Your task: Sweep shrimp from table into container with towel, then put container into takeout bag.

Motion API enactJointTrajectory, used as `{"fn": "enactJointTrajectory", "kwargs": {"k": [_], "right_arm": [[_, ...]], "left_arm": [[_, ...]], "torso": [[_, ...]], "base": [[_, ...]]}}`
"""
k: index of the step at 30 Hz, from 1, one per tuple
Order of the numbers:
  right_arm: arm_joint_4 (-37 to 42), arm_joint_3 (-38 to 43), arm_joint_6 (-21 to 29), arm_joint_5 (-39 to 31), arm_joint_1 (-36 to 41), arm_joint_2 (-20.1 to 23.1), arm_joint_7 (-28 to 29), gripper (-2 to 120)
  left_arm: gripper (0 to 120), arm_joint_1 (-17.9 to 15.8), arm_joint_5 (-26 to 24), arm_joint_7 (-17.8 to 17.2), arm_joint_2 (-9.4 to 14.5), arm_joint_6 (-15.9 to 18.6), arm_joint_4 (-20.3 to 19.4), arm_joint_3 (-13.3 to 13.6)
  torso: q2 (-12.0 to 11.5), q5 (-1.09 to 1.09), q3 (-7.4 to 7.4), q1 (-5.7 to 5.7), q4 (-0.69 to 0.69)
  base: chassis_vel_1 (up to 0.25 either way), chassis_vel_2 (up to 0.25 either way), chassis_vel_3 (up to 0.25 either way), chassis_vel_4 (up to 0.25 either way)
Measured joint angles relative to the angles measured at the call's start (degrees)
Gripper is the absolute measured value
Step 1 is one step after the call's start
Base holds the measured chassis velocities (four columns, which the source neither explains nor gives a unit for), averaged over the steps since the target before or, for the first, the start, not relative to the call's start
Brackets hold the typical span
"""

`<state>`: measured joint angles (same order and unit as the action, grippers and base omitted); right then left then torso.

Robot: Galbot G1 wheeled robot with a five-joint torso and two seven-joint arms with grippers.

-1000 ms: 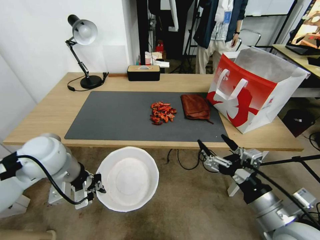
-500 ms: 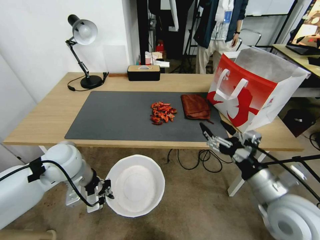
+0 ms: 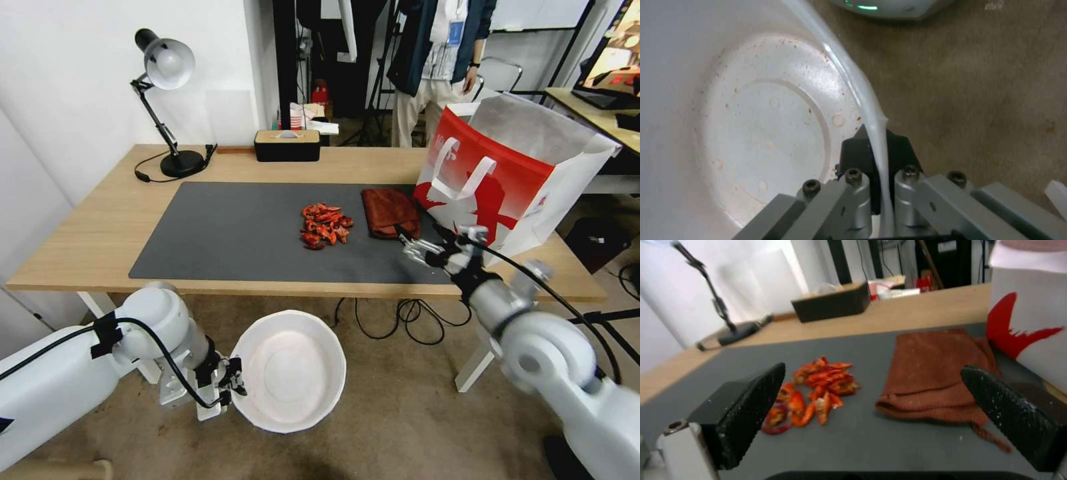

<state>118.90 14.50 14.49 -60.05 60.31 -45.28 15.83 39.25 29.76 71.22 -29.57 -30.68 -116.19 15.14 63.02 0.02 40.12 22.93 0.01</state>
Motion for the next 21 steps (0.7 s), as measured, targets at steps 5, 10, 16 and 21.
{"fn": "enactJointTrajectory", "kwargs": {"k": [5,10,16,21], "right_arm": [[-3.84,-4.92,0.85,-2.19,-7.58,0.68,4.21,100],[-10.02,-11.29,3.54,-3.34,-16.04,-0.37,10.63,100],[-15.23,-17.28,6.14,-4.58,-23.58,-2.24,15.9,100],[-17.87,-21.63,8.63,-6.67,-28.63,-3.35,18.08,100]], "left_arm": [[0,-1.23,-0.49,-0.06,-0.29,0.02,0.56,0.58],[0,-2.11,-0.76,-0.1,-0.59,0.02,1.22,1.66],[0,-2.51,-0.79,-0.14,-1.08,0.0,1.48,1.81],[0,-1.75,-0.77,-0.16,-0.41,-0.08,1.28,1.6]], "torso": [[0.0,-0.02,0.0,0.0,0.01],[0.0,-0.01,-0.01,-0.01,0.0],[0.0,-0.02,-0.01,-0.01,-0.01],[0.0,-0.03,-0.01,-0.01,0.0]], "base": [[0.0,0.0,0.0,0.0],[0.0,0.0,0.0,0.0],[0.0,0.0,0.0,0.0],[0.0,0.0,0.0,0.0]]}}
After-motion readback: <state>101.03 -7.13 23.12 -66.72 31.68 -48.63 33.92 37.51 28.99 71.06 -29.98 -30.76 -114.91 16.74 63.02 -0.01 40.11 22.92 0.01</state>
